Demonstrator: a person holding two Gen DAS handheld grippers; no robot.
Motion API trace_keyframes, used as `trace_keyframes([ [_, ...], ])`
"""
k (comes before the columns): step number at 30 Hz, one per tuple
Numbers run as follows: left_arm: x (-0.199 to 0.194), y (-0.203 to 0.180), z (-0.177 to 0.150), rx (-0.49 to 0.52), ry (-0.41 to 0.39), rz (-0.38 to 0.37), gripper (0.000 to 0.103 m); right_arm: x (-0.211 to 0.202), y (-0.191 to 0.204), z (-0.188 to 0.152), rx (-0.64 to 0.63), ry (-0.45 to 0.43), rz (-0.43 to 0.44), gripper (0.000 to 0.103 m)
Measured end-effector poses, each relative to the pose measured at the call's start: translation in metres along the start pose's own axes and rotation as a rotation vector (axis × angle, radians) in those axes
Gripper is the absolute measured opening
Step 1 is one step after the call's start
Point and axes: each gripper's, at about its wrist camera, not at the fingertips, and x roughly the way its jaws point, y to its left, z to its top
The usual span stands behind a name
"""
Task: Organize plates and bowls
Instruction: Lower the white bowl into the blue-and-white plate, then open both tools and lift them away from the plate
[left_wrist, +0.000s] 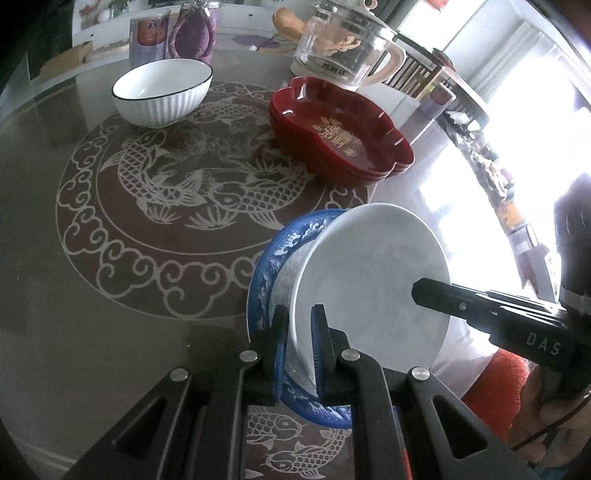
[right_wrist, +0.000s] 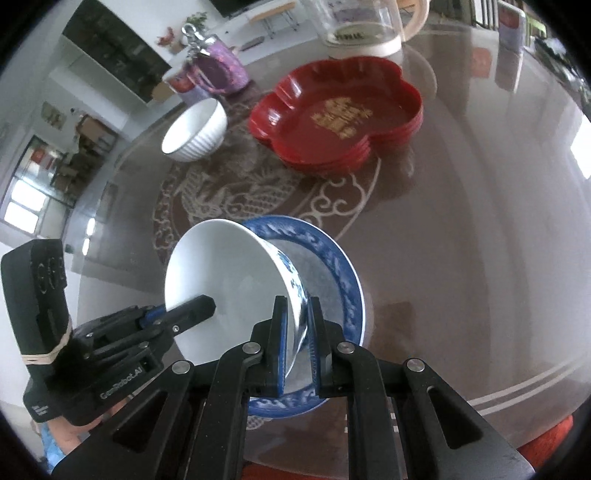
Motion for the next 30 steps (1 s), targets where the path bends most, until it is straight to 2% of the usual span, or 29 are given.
trace_keyframes([
  [11, 0.008, -0.001, 0.001, 0.027, 0.009, 0.008, 0.012, 0.010, -0.007, -0.005, 0.019, -0.018, 0.003, 0.011],
  [18, 0.006, -0.002, 0.000, 0.038, -0.031, 0.015, 0.012, 0.006, 0.001, -0.007, -0.060, -0.082, -0.028, 0.017],
  [20, 0.002, 0.000, -0.001, 0.027, -0.050, 0.003, 0.012, 0.003, 0.003, -0.009, -0.079, -0.115, -0.023, 0.023],
  [22, -0.004, 0.002, -0.001, 0.016, -0.079, -0.003, 0.012, -0.003, 0.005, -0.011, -0.094, -0.145, -0.022, 0.039],
  [25, -0.018, 0.006, -0.002, 0.004, -0.134, 0.005, 0.013, -0.015, 0.009, -0.016, -0.125, -0.219, -0.032, 0.053],
  [26, -0.026, 0.007, -0.003, 0.002, -0.168, 0.008, 0.013, -0.024, 0.012, -0.020, -0.145, -0.272, -0.055, 0.055],
  [28, -0.043, 0.010, -0.008, 0.002, -0.254, 0.027, 0.014, -0.041, 0.020, -0.030, -0.198, -0.376, -0.120, 0.069],
  [29, -0.053, 0.015, -0.011, -0.003, -0.315, 0.048, 0.015, -0.048, 0.024, -0.036, -0.227, -0.423, -0.167, 0.072],
  [30, -0.058, 0.019, -0.013, -0.008, -0.341, 0.073, 0.017, -0.051, 0.026, -0.039, -0.244, -0.441, -0.199, 0.074],
])
